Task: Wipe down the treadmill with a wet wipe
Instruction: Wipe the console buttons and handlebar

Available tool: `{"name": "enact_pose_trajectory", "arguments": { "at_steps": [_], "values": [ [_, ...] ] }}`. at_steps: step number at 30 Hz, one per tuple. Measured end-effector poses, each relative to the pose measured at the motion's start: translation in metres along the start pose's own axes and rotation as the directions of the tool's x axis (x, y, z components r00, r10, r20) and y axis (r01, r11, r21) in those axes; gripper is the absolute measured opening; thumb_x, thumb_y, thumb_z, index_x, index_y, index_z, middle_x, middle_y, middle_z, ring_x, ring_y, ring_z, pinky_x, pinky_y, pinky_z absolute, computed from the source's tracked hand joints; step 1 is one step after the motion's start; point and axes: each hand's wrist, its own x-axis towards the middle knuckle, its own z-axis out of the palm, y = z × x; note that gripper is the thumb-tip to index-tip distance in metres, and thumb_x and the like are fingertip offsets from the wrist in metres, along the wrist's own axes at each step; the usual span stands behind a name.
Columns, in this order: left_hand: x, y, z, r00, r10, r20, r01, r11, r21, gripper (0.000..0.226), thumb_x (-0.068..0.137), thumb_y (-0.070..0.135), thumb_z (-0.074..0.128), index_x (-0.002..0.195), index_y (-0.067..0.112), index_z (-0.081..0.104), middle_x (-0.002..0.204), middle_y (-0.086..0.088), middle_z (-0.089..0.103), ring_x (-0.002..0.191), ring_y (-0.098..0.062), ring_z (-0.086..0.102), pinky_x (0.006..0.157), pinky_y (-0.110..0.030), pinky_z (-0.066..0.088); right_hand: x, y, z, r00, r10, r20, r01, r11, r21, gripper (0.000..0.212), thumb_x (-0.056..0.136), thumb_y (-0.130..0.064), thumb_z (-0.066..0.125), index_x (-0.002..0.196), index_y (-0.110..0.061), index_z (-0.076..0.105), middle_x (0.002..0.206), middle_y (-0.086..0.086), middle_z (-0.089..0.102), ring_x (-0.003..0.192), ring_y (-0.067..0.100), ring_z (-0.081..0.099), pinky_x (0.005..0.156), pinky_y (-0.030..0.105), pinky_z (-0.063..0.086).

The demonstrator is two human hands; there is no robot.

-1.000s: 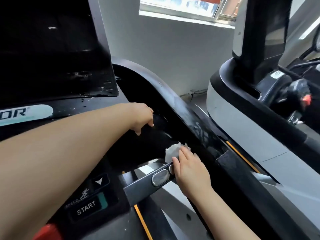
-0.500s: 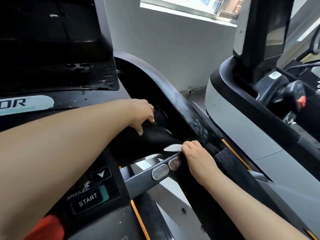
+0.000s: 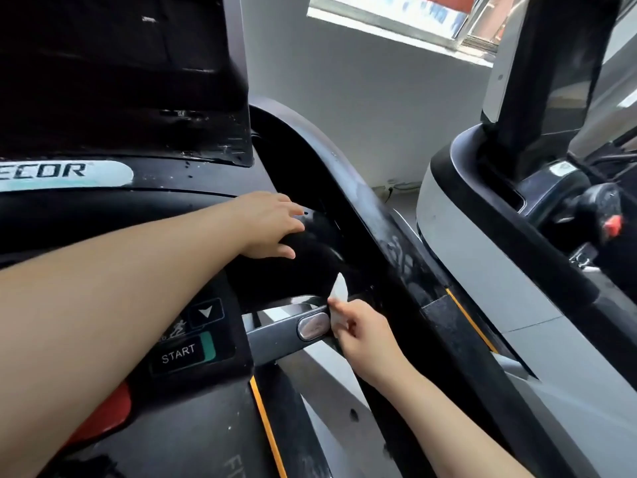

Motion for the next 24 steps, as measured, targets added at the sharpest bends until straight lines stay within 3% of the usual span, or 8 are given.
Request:
{"name": "enact_pose_trajectory", "arguments": {
  "at_steps": [2, 4, 6, 10, 13, 17, 20, 24],
  "values": [
    [-0.009, 0.0, -0.003, 1.0, -0.021, 0.013, 0.021, 1.0, -0.011, 0.056, 0.094, 0.055, 0.038, 0.141, 0.026, 0.039, 0.151, 0.003, 0.029, 0.137, -0.018, 0.028, 0.11, -0.035, 0.029, 0.005, 0.011, -0.003, 0.997, -0.082, -0.012, 0.08, 0.988, -0.134, 0.035, 0.09, -0.005, 0.051, 0.122, -0.013, 0.062, 0.104, 0.004, 0.05, 0.096, 0.019, 0.048, 0.08, 0.019, 0.04],
    [-0.018, 0.002, -0.005, 0.999, -0.049, 0.021, 0.05, 0.997, -0.059, 0.055, 0.094, 0.056, 0.035, 0.141, 0.027, 0.04, 0.148, 0.005, 0.034, 0.135, -0.017, 0.032, 0.108, -0.036, 0.032, 0.013, 0.023, -0.013, 0.995, -0.103, -0.008, 0.097, 0.959, -0.268, 0.041, 0.091, -0.009, 0.046, 0.13, -0.015, 0.055, 0.138, 0.003, 0.042, 0.123, 0.02, 0.04, 0.098, 0.031, 0.04],
    [-0.029, 0.007, -0.007, 0.998, -0.067, 0.015, 0.068, 0.993, -0.098, 0.055, 0.094, 0.057, 0.034, 0.14, 0.027, 0.041, 0.146, 0.006, 0.037, 0.133, -0.016, 0.034, 0.107, -0.036, 0.033, 0.017, 0.032, -0.018, 0.993, -0.111, 0.033, 0.116, 0.927, -0.358, 0.052, 0.089, -0.008, 0.036, 0.141, -0.015, 0.043, 0.15, -0.002, 0.034, 0.136, 0.016, 0.032, 0.108, 0.031, 0.034],
    [-0.056, 0.015, -0.006, 0.999, -0.031, -0.018, 0.03, 0.999, -0.032, 0.053, 0.094, 0.057, 0.033, 0.138, 0.029, 0.043, 0.145, 0.008, 0.039, 0.133, -0.013, 0.035, 0.108, -0.031, 0.029, 0.016, 0.03, -0.008, 0.998, -0.046, 0.04, 0.056, 0.949, -0.309, 0.052, 0.087, -0.003, 0.038, 0.138, -0.012, 0.043, 0.147, -0.001, 0.038, 0.137, 0.017, 0.031, 0.108, 0.022, 0.023],
    [-0.076, 0.015, -0.002, 0.996, -0.039, -0.076, 0.039, 0.999, -0.007, 0.049, 0.094, 0.055, 0.037, 0.135, 0.029, 0.047, 0.14, 0.01, 0.044, 0.13, -0.012, 0.038, 0.107, -0.029, 0.029, 0.009, 0.002, 0.011, 0.996, -0.08, 0.035, 0.085, 0.984, -0.16, 0.055, 0.083, -0.018, 0.03, 0.134, -0.01, 0.048, 0.135, 0.004, 0.048, 0.134, 0.019, 0.034, 0.108, 0.016, 0.017],
    [-0.096, 0.012, 0.006, 0.913, -0.042, -0.405, 0.04, 0.999, -0.013, 0.029, 0.076, 0.044, 0.07, 0.091, 0.02, 0.073, 0.096, 0.001, 0.07, 0.09, -0.022, 0.065, 0.084, -0.036, 0.052, -0.009, -0.043, 0.035, 0.979, -0.202, 0.032, 0.202, 0.979, -0.005, 0.072, 0.075, -0.031, 0.017, 0.134, -0.006, 0.049, 0.124, 0.007, 0.052, 0.121, 0.019, 0.042, 0.104, 0.018, 0.024],
    [-0.103, 0.016, 0.013, 0.914, -0.088, -0.395, 0.075, 0.996, -0.049, 0.042, 0.082, 0.048, 0.041, 0.078, 0.021, 0.073, 0.083, 0.005, 0.069, 0.079, -0.02, 0.065, 0.078, -0.034, 0.052, -0.011, -0.051, 0.032, 0.974, -0.219, 0.054, 0.219, 0.976, 0.007, 0.062, 0.078, -0.016, 0.027, 0.135, -0.005, 0.049, 0.125, 0.007, 0.055, 0.12, 0.019, 0.045, 0.102, 0.012, 0.021],
    [-0.103, 0.017, 0.019, 0.926, -0.083, -0.369, 0.073, 0.997, -0.04, 0.05, 0.085, 0.047, 0.028, 0.073, 0.023, 0.07, 0.076, 0.008, 0.066, 0.078, -0.018, 0.062, 0.08, -0.037, 0.048, -0.002, -0.01, 0.023, 0.983, -0.184, -0.004, 0.183, 0.978, -0.099, 0.069, 0.073, -0.028, 0.019, 0.128, -0.013, 0.057, 0.134, 0.002, 0.054, 0.13, 0.022, 0.041, 0.112, 0.019, 0.018]
  ]
}}
